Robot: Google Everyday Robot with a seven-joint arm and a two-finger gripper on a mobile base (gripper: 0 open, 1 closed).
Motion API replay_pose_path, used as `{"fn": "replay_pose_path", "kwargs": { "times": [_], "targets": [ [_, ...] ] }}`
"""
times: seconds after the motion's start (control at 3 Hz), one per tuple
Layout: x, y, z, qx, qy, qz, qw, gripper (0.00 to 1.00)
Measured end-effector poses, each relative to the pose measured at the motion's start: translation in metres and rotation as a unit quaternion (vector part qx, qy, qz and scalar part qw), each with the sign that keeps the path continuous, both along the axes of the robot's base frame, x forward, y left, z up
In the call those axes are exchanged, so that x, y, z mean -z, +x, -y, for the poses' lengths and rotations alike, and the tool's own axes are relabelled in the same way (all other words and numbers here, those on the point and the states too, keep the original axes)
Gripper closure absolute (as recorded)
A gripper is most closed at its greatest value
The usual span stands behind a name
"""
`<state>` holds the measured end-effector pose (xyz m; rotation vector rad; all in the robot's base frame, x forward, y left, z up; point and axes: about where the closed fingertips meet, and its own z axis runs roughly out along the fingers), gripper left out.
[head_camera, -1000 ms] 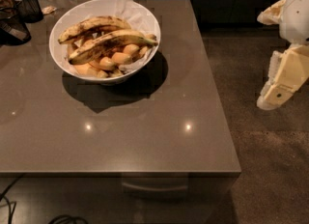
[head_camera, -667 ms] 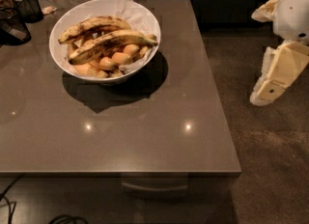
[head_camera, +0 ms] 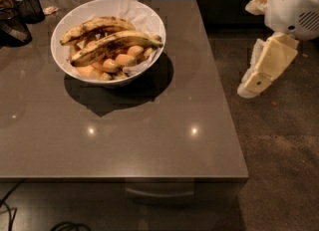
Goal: Pick banana from white bowl
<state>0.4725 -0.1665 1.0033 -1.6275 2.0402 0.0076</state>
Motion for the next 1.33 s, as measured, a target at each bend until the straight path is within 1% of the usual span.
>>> {"fn": "replay_pose_path", "kwargs": {
  "times": [0.67,1.0,1.33],
  "targets": [
    [0.0,0.042,-0.032,-0.013,0.047,0.031,0.9983,0.0],
    [0.0,0.061,-0.049,-0.032,0.063,0.041,0.9967,0.0],
    [-0.001,0.073,-0.072,-0.058,0.079,0.048,0.9941,0.0]
  ]
}}
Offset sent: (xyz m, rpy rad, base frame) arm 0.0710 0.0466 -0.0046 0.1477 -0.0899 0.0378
